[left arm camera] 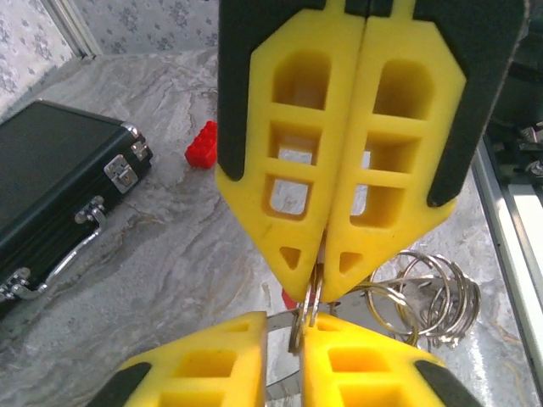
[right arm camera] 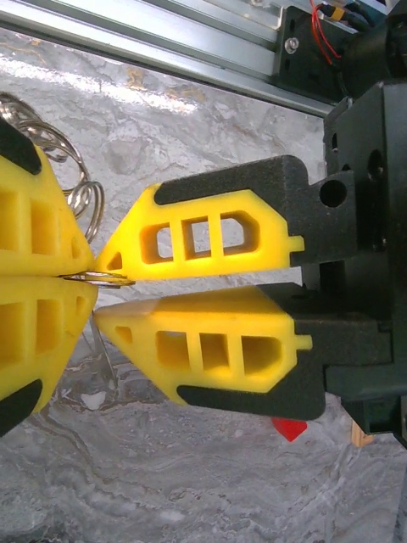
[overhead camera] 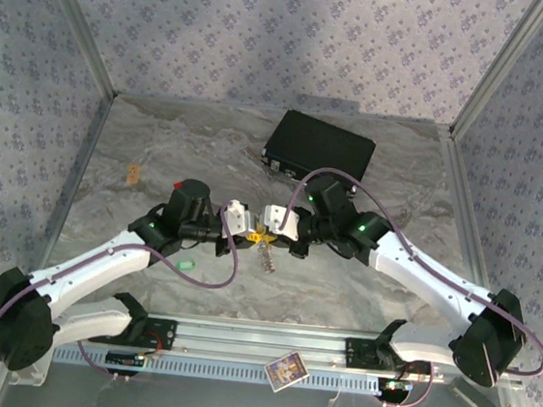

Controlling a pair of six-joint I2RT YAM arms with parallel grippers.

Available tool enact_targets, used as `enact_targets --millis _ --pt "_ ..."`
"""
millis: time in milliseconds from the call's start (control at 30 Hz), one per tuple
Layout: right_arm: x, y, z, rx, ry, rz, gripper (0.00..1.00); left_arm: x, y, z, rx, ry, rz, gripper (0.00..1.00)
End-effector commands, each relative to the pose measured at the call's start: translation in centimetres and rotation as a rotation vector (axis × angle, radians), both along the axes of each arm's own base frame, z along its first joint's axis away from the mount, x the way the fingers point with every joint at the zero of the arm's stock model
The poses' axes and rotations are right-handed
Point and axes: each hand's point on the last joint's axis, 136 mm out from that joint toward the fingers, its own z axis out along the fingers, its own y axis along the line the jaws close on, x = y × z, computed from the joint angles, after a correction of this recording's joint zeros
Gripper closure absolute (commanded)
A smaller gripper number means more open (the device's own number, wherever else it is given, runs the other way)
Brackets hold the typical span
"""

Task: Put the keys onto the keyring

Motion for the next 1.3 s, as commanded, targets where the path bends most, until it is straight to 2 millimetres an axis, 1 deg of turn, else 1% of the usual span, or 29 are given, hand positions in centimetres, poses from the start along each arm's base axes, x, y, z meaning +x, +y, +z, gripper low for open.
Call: enact_targets --millis 0,100,133,167,200,233,267,333,433,533,667,900,1033,1167,1267 --pt "-0.9 0.5 1.5 0.015 -0.016 0.051 1.00 0.2 -0.3 1.4 -0.012 -0.045 -0.011 0.89" --pt "-1.0 0.8 1.6 0.035 -0.010 0.052 1.00 0.0 -0.4 1.6 -0.025 -0.049 -0.027 0.99" --pt "-0.9 0.8 1.6 0.041 -0.009 0.046 1.00 -0.1 -0.5 1.6 -0.030 -0.050 -0.032 1.00" --pt "-0.7 0.7 1.5 0.050 -0.009 0.028 0.95 -0.1 -0.5 1.7 -0.035 -0.055 -0.033 1.00" --pt "-0.4 0.5 1.5 0.066 -0.008 0.008 0.82 -0.1 -0.5 1.7 -0.039 -0.059 -0.036 1.00" --pt "-0.2 0.2 1.6 0.085 -0.004 -0.013 0.72 -0.2 -0.5 1.7 -0.044 -0.063 -0.034 1.00" --pt "-0.1 0.0 1.6 0.101 -0.003 -0.027 0.67 -0.2 -0.5 1.6 -0.048 -0.064 -0.033 1.00" --pt "0.1 -0.9 1.5 0.124 0.017 -0.060 0.63 -0.1 -0.5 1.6 -0.061 -0.072 -0.029 1.00" --pt "-0.2 -1.6 0.7 0.112 0.044 -0.089 0.62 0.0 -0.6 1.6 -0.080 -0.076 -0.019 1.00" --pt "-0.3 -1.9 0.1 0.112 0.069 -0.111 0.62 0.1 -0.6 1.4 -0.084 -0.073 -0.015 1.00" --pt "-0.2 -1.8 0.2 0.140 0.072 -0.124 0.67 0.2 -0.6 1.2 -0.083 -0.070 -0.013 1.00" --pt "1.1 -1.8 0.1 0.137 0.015 -0.176 0.68 0.0 -0.8 1.4 -0.085 -0.071 -0.031 1.00" --pt "0.9 -1.6 0.6 0.153 -0.009 -0.162 0.66 -0.1 -0.8 1.3 -0.078 -0.077 -0.036 1.00" --pt "1.1 -1.5 0.4 0.135 -0.042 -0.166 0.65 -0.1 -0.7 1.3 -0.072 -0.092 -0.041 1.00" --pt "0.8 -1.4 0.3 0.129 -0.041 -0.147 0.68 -0.1 -0.7 1.4 -0.067 -0.098 -0.045 1.00"
